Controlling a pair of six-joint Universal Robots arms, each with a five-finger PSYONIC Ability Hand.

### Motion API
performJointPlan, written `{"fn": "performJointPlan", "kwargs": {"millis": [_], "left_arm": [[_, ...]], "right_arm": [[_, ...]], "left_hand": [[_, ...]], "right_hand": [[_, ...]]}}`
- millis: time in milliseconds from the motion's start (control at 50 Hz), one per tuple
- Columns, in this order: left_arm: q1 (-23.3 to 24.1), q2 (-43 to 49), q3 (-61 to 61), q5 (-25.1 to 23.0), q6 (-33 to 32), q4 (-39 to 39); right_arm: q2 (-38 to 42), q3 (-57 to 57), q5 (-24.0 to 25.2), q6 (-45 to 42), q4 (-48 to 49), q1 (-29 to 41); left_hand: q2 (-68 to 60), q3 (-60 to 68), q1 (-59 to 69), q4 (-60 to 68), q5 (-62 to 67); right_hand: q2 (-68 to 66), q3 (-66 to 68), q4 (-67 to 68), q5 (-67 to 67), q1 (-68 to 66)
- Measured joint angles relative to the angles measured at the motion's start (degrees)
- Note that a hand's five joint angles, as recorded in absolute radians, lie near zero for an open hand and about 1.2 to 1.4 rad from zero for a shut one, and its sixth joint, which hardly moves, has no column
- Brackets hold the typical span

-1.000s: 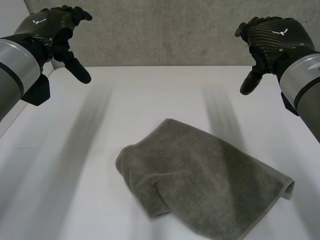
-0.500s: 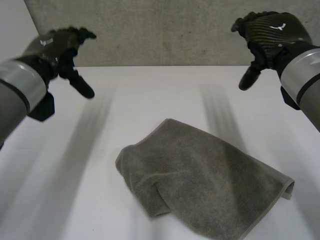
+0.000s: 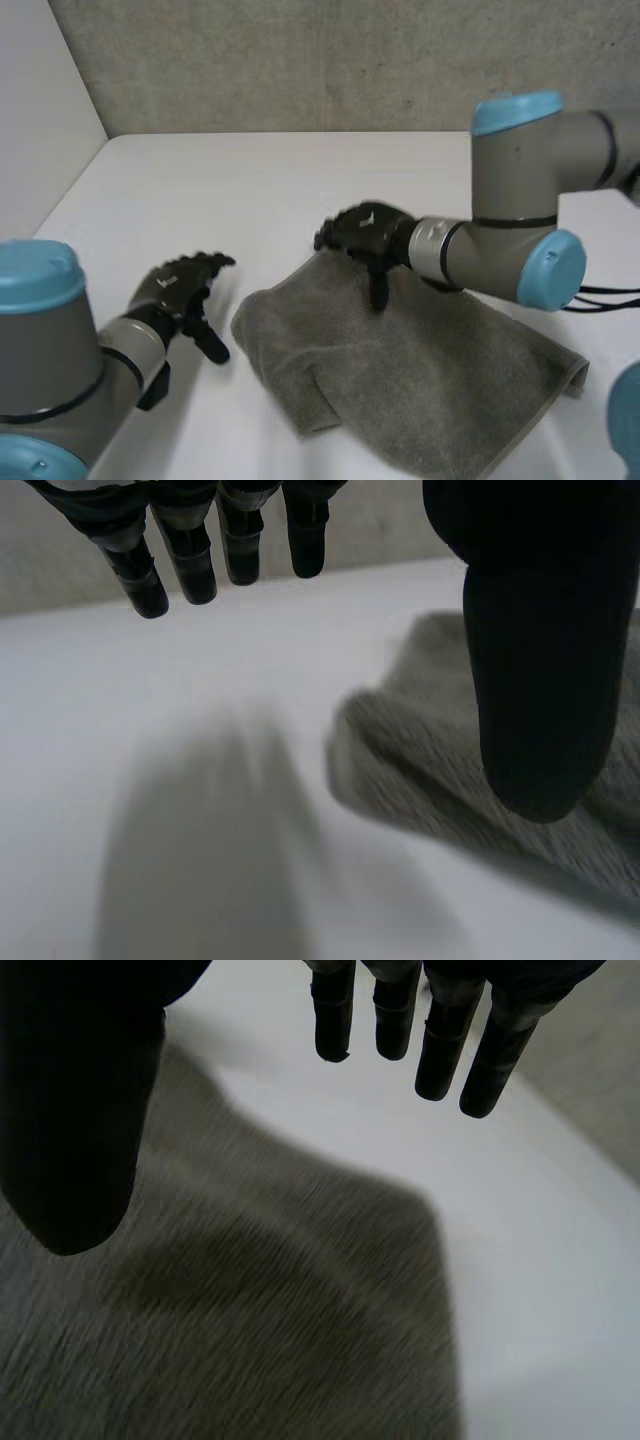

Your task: Fold the towel.

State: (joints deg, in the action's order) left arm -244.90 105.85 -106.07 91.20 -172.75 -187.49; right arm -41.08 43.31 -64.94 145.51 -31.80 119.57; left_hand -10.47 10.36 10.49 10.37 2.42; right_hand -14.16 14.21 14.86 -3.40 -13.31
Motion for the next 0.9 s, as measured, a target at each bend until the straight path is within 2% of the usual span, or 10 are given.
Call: {"fn": "performJointPlan", "kwargs": {"millis": [100, 160, 200, 240, 300, 400, 500, 660, 780, 900], "left_arm": [[2.3, 3.9, 0.5, -0.2, 0.0, -0.8], [3.5, 5.5, 1.0, -0.3, -0.4, -1.9], [4.3, 6.5, 1.5, -0.4, -0.6, -2.8], [5.2, 7.9, 2.4, -0.6, -0.8, -3.9], [6.1, 9.5, 4.1, -0.5, -1.0, -4.8], [7.1, 10.5, 9.4, 0.0, -2.2, -5.5], [7.3, 8.4, 17.0, 0.9, -2.8, -6.6], [7.4, 0.2, 26.4, 9.3, -2.7, -14.5], [8.6, -3.8, 23.1, 12.2, -3.1, -20.0], [9.7, -3.8, 10.7, 10.0, -3.2, -21.3]], "right_arm": [[1.8, 2.5, -1.3, -6.2, -1.4, 0.2], [1.9, 4.0, -2.4, -7.8, -1.4, 0.2], [1.8, 4.6, -3.3, -8.3, -1.3, 0.2], [1.6, 4.6, -4.5, -8.4, -0.8, 0.3], [1.0, 3.9, -6.0, -7.8, 0.8, 0.3], [-3.6, 2.4, -8.7, -3.2, 8.0, 0.3], [-12.9, 3.2, -11.0, 7.7, 20.5, -0.3], [-27.6, 14.6, -14.3, 20.8, 37.5, -1.7], [-31.3, 25.5, -13.8, 16.6, 36.9, -1.8], [-30.7, 39.6, -9.7, -1.1, 30.5, -1.3]], "left_hand": [[-0.3, 0.5, 0.4, 0.4, 0.0], [-6.4, 6.5, 6.4, 6.5, 4.6], [-21.2, 21.3, 21.3, 21.3, 19.3], [-40.5, 40.5, 39.9, 39.3, 37.0], [-52.6, 52.6, 51.6, 52.7, 50.3], [-58.0, 58.0, 55.7, 58.1, 55.0], [-58.9, 59.1, 56.4, 59.2, 56.0], [-59.2, 59.3, 56.4, 59.4, 56.5], [-59.2, 59.3, 56.4, 59.4, 56.8], [-59.2, 59.4, 56.4, 59.4, 56.8]], "right_hand": [[-0.6, 0.6, 0.4, -0.9, -1.6], [-10.0, 10.2, 9.6, -11.8, -11.2], [-26.6, 26.3, 24.4, -27.1, -27.2], [-50.0, 48.3, 48.3, -51.3, -49.5], [-60.7, 59.8, 61.2, -61.4, -61.3], [-60.7, 59.8, 61.8, -61.4, -61.5], [-60.7, 60.5, 61.8, -61.4, -62.1], [-60.7, 62.2, 61.8, -61.4, -62.4], [-60.7, 62.2, 61.8, -61.4, -62.4], [-60.7, 62.2, 61.8, -61.4, -62.4]]}}
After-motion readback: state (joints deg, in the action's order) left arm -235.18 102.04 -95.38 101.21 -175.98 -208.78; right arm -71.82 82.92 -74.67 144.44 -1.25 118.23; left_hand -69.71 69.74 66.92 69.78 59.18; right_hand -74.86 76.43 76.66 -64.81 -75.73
